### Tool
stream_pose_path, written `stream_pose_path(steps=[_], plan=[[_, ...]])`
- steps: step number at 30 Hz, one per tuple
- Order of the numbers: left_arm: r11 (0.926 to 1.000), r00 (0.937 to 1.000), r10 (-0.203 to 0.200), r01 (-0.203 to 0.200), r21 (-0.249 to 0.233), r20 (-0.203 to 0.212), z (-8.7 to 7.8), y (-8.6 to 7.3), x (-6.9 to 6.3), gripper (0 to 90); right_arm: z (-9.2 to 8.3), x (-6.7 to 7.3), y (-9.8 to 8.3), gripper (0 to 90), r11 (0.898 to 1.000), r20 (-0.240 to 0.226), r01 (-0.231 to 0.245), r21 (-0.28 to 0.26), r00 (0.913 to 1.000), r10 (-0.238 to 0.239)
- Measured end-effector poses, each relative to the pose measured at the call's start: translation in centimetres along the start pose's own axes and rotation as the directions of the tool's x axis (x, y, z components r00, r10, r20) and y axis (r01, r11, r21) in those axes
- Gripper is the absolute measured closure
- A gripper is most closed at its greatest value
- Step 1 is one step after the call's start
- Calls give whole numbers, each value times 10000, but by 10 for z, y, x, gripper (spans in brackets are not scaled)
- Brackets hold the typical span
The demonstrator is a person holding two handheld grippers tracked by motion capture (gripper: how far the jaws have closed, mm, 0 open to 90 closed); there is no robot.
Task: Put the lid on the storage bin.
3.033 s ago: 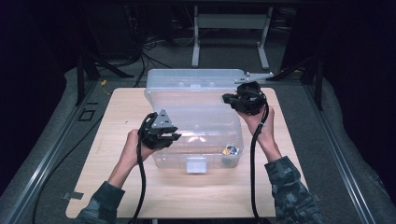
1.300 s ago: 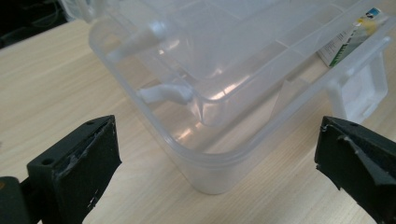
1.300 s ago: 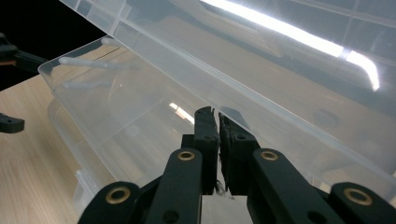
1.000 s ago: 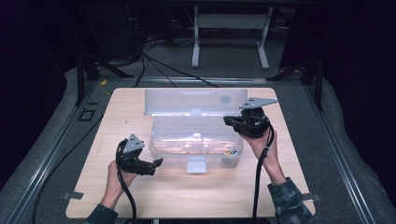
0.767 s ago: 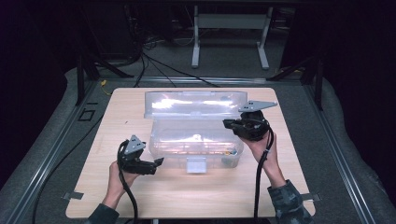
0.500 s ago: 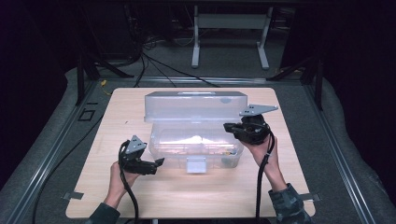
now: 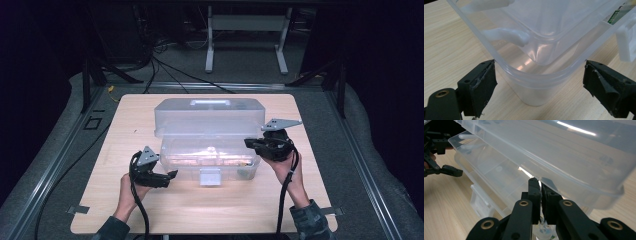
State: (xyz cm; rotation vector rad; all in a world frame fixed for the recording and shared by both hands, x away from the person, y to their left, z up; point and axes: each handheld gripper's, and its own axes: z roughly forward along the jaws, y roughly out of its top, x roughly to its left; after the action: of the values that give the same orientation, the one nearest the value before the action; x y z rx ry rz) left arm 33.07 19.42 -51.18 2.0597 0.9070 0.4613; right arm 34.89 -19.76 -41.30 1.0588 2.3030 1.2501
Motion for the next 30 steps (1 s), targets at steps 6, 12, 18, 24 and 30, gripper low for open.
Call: stream_pose_path(steps=[6,12,18,24,30], plan=[[10000,10000,43,-43,50,74,1,0,0,119,-11,-6,-9,864,9994,52,-325,-106,9995,326],[10000,9999,50,-51,75,104,1,1,0,119,-17,-10,-18,865,9983,133,-570,-102,9983,571],[9999,9999,49,-50,101,152,1,0,0,119,-18,-10,-24,862,9978,-81,-661,32,9978,661],[9997,10000,10,-11,233,44,2,-2,-4,120,-19,-7,-30,862,9978,-7,-624,235,9980,624],[9998,9998,-145,142,159,152,2,-2,-3,112,-21,-7,-37,861,9967,-18,-735,354,9973,736]])
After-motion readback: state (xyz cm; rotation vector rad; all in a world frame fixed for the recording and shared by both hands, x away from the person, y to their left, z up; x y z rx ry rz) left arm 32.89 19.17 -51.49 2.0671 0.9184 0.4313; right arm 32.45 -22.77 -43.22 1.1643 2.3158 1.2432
